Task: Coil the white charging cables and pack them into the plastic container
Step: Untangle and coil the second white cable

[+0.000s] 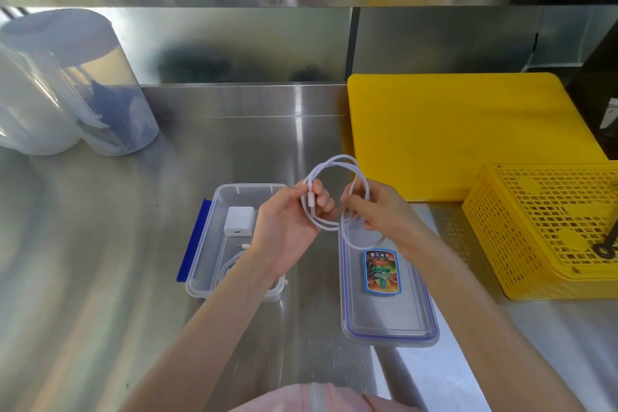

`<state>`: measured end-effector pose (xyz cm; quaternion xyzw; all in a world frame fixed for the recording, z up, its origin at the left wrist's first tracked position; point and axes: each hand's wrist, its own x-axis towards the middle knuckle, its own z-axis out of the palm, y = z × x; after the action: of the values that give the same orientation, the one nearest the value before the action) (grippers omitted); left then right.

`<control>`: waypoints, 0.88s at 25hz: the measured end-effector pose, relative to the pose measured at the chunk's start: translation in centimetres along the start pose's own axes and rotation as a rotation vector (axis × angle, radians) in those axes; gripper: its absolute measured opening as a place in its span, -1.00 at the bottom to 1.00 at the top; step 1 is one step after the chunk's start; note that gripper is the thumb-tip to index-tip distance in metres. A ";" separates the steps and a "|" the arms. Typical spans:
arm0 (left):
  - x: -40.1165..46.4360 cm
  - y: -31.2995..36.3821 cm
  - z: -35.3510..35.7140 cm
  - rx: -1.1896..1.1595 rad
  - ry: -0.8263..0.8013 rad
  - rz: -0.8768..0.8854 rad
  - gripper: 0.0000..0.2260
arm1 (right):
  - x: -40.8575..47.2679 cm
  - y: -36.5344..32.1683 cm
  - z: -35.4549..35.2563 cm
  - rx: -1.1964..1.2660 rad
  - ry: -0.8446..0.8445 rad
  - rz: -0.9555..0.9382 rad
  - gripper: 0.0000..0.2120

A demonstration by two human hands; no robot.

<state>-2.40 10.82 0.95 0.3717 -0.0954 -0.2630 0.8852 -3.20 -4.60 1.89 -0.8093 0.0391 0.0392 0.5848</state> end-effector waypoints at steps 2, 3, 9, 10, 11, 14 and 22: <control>-0.1 0.7 -0.6 0.075 -0.040 -0.107 -0.81 | -0.1 0.1 -0.7 -0.172 -0.062 -0.052 -0.82; 0.0 1.1 -0.8 0.139 -0.046 -0.178 -0.75 | -0.2 0.1 -0.9 -0.272 -0.118 -0.084 -0.84; 1.1 2.9 0.2 0.893 -0.108 -0.540 -0.68 | -0.7 0.2 -0.6 -0.626 -0.302 -0.210 -0.89; 1.1 2.8 0.6 0.954 -0.130 -0.548 -0.67 | -0.5 0.2 -0.6 -0.626 -0.275 -0.213 -0.93; 1.1 2.6 0.8 0.991 -0.140 -0.540 -0.68 | -0.5 0.2 -0.6 -0.633 -0.254 -0.218 -0.93; 0.9 2.1 1.0 1.003 -0.175 -0.478 -0.72 | -0.3 0.1 -0.5 -0.653 -0.247 -0.222 -0.92; 1.3 2.6 -0.2 0.814 0.018 -0.262 -0.81 | -0.2 0.3 -1.3 -0.551 -0.165 -0.228 -0.82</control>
<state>-0.21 11.78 2.59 0.7020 -0.1356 -0.3107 0.6263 -3.42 -5.95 2.04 -0.9307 -0.1115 0.0480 0.3452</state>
